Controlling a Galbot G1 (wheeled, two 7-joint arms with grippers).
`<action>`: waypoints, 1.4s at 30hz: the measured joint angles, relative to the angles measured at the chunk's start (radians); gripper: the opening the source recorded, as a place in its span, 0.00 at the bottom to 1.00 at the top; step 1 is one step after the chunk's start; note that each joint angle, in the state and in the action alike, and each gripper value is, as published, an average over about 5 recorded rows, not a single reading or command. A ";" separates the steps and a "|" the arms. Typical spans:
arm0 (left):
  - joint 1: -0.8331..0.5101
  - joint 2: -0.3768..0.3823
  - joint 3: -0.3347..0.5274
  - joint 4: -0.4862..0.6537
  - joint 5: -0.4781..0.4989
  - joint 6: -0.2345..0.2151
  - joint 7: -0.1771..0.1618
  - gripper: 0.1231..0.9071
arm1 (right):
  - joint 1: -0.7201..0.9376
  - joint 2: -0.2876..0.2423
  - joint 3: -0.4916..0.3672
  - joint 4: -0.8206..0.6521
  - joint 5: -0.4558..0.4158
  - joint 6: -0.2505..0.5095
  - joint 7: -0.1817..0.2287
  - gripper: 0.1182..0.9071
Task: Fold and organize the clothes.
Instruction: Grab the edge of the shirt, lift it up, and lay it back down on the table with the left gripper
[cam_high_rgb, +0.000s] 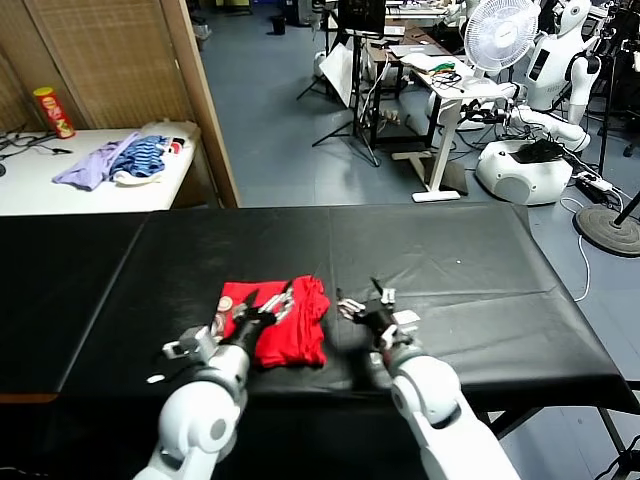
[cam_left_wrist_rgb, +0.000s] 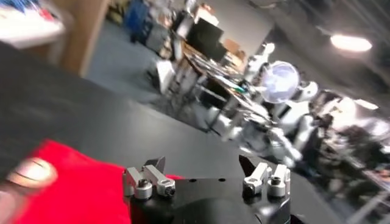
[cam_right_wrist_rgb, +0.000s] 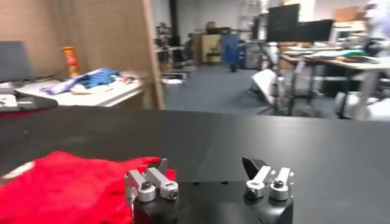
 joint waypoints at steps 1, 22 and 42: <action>0.009 0.009 -0.013 0.006 0.009 -0.005 0.002 0.86 | 0.010 0.006 -0.019 -0.013 -0.015 -0.002 0.000 0.86; 0.036 0.038 -0.173 0.179 -0.161 -0.065 0.111 0.86 | -0.012 0.016 -0.014 -0.032 -0.028 0.079 0.061 0.86; 0.035 0.029 -0.193 0.218 -0.251 -0.100 0.130 0.06 | -0.111 0.021 0.093 0.095 0.006 0.043 0.111 0.86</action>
